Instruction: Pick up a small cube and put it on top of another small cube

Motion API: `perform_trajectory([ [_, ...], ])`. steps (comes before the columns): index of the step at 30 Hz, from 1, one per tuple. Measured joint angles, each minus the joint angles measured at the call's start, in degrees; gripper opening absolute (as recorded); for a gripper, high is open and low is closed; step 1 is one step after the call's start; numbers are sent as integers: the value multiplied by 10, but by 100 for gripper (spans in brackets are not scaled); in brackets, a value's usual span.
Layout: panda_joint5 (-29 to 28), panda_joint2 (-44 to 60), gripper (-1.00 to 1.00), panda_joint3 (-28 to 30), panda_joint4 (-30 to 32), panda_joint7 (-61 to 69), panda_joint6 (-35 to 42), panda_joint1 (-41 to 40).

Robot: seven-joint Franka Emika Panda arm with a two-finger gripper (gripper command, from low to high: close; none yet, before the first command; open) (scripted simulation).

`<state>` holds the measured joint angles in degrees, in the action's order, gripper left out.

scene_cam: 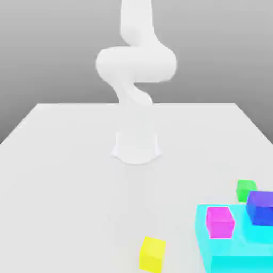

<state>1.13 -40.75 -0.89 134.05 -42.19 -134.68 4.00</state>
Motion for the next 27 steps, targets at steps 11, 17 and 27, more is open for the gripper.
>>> perform_trajectory([
  [11, 36, 224, 0, -71, 100, 151, -128, 162],
  [17, 22, 345, 0, -130, 155, 208, -198, 229],
  [27, -135, 555, 0, -97, 193, 164, -330, 360],
])
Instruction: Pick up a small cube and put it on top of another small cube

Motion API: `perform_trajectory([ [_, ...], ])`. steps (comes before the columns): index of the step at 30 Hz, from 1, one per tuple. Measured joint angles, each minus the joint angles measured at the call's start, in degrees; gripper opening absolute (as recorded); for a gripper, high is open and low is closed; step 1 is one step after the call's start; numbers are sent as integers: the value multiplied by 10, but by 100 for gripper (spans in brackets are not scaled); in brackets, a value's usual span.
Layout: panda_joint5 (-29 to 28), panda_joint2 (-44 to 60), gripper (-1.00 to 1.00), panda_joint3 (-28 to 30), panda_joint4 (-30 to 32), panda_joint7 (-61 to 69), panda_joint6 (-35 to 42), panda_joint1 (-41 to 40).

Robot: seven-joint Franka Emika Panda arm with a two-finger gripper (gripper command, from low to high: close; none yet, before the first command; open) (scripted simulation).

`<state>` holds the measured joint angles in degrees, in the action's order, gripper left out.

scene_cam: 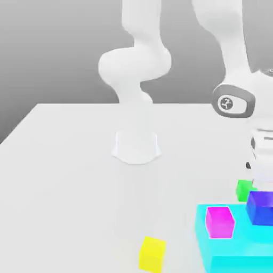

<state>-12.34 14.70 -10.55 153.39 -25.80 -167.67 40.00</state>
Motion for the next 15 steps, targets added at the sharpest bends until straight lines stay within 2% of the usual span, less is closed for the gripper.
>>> perform_trajectory([
  [2, -23, 41, 0, 32, -9, -18, -32, 28],
  [3, -28, 51, -100, 41, -11, -22, -41, 35],
  [10, -28, 49, -100, 40, -10, -23, -39, 34],
  [15, 41, -42, -100, -13, 10, 31, 32, -3],
])
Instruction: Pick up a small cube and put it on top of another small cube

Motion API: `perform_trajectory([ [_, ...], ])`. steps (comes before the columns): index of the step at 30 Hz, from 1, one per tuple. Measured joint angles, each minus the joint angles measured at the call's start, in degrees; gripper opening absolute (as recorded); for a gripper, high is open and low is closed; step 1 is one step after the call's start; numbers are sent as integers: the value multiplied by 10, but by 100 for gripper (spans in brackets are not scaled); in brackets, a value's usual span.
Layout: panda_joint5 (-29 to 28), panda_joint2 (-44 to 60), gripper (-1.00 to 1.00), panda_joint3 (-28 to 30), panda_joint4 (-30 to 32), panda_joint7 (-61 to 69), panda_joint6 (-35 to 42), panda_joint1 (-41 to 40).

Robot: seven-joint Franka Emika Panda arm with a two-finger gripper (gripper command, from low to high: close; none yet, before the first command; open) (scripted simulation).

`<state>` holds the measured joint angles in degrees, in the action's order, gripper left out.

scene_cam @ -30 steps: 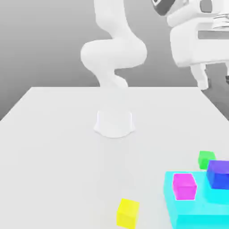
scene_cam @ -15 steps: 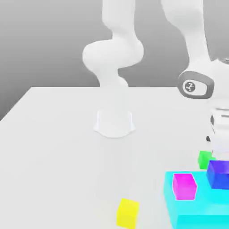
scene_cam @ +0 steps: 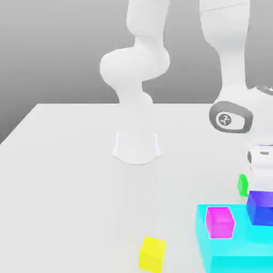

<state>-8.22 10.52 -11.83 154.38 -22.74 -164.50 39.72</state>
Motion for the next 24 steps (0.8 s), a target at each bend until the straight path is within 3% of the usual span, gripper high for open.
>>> perform_trajectory([
  [9, 80, -61, -100, 11, -57, -58, 114, -36],
  [24, 84, -97, -100, 37, -184, -287, 277, -132],
])
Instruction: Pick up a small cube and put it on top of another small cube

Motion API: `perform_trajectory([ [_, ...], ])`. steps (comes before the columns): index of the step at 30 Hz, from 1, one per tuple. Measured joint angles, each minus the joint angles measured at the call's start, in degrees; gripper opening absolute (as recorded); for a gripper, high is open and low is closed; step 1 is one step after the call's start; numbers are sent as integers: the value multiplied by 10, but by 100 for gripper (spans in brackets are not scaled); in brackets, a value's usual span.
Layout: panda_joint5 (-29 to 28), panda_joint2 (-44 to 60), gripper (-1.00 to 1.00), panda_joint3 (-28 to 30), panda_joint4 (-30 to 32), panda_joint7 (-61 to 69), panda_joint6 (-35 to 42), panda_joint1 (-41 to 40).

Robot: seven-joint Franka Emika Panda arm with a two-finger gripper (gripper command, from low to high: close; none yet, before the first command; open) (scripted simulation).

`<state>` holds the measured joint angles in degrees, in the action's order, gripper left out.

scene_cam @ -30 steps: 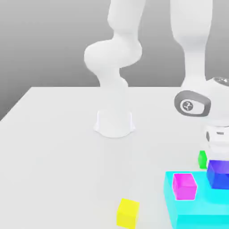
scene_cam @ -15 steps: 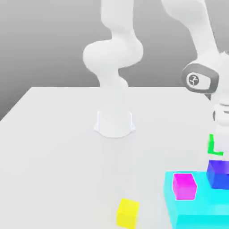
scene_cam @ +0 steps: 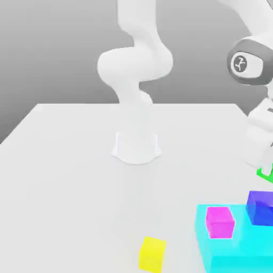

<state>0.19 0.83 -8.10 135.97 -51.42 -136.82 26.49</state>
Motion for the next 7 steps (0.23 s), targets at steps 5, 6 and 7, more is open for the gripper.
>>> perform_trajectory([
  [5, -16, 59, 100, -1, 12, -20, -70, 1],
  [6, -16, 59, 100, -1, 12, -20, -70, 1],
  [7, -16, 59, 100, -1, 12, -20, -70, 1],
])
